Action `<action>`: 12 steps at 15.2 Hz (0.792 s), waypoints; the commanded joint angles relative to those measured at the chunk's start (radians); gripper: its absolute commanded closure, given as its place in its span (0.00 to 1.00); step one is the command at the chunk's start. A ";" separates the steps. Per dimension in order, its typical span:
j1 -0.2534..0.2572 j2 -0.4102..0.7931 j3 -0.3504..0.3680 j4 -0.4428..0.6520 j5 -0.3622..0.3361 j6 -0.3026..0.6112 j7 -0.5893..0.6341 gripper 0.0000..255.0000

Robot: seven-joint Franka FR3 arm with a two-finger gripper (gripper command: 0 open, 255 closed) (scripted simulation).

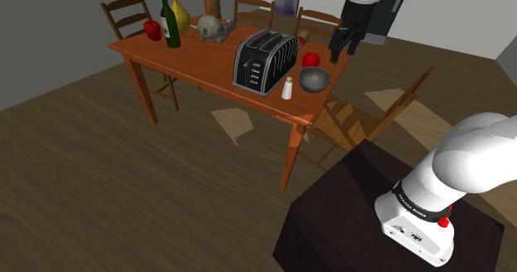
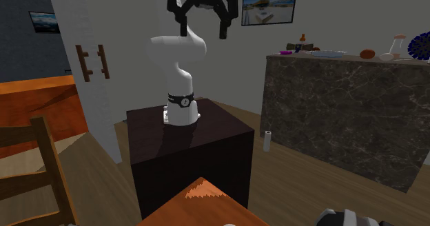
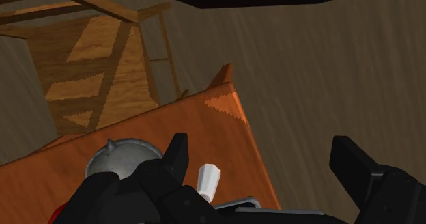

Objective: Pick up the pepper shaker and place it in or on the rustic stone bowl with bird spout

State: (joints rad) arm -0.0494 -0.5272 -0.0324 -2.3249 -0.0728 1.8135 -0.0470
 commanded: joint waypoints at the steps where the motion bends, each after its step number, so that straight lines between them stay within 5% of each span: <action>1: -0.002 0.060 -0.012 0.006 0.003 0.062 -0.010 0.00; 12: -0.015 0.438 -0.080 0.130 0.062 0.343 -0.104 0.00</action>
State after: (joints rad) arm -0.0623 -0.1288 -0.1070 -2.2095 -0.0198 2.1286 -0.1388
